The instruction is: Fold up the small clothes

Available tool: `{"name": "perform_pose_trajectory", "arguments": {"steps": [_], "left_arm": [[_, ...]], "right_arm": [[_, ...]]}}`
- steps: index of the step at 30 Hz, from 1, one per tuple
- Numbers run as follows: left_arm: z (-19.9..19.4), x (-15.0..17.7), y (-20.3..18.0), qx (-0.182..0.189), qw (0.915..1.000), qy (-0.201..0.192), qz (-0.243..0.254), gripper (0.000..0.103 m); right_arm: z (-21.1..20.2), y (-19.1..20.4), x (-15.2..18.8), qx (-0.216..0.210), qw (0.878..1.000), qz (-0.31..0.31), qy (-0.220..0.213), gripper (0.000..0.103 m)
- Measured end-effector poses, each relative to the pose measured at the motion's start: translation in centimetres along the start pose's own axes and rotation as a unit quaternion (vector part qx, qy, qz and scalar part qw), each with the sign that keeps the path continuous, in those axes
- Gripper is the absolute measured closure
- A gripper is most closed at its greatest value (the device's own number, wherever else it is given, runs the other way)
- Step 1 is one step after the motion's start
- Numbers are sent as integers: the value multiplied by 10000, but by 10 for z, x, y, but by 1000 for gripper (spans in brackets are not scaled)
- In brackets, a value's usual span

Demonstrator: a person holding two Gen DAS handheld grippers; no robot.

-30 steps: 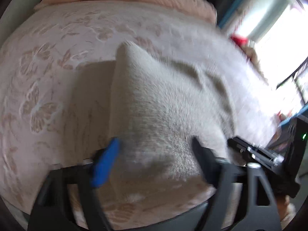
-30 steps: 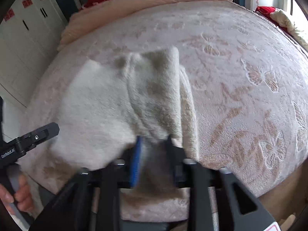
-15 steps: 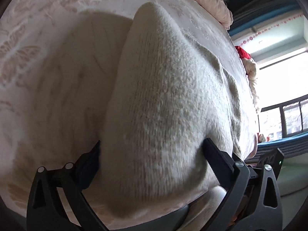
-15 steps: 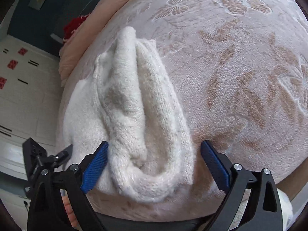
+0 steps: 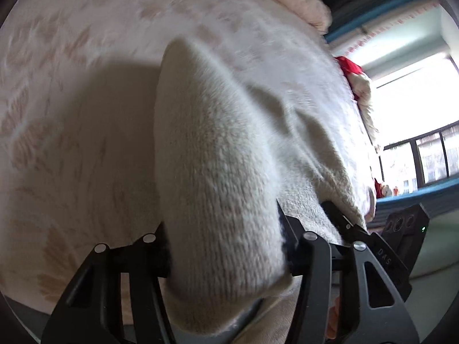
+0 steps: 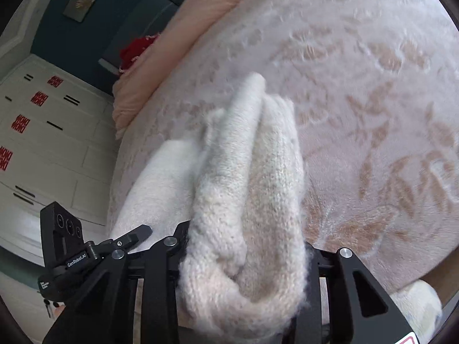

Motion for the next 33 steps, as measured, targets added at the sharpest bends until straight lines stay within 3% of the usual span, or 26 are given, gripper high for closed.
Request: {"name": "perform_pose_trajectory", "arguments": {"steps": [6,13,16,19,26,29,33], "left_arm": [[-47,12,-79,423,9951,-178,880,52],[-115,14,-167,950,9784,-783,1663,52],[-163,11,-195,1108,9652,-1205,2041,52],[-217,3,-225,1143,9465,-1706,2488,51],[-334,-17,-251,1050,9053,-2608,3183,51],[-370,-22,-251,960,8921,-2883,3345,50],[-398,-32,-233,799,8821,-3130,3428,50]], "right_arm": [[-93,10,-6,-76,9978,-154,-648,70],[-206,51,-13,-180,9821,-666,-1753,70],[-249,82,-19,-424,9698,-925,-2215,70],[-285,123,-22,-656,9550,-1243,-2612,70],[-347,227,-21,-1148,9153,-2023,-3287,70],[-359,266,-19,-1351,9024,-2261,-3410,70],[-351,311,-19,-1536,8942,-2488,-3389,70]]}}
Point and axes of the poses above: each gripper's, at about its wrist camera, not at the fingertips, and z roughly the way its jaws point, y to its left, x to its underside, the point moved 9 cm from there along z, roughly the way its jaws point, and after that the axes turned 12 degrees about x, right-handed, at the moved point
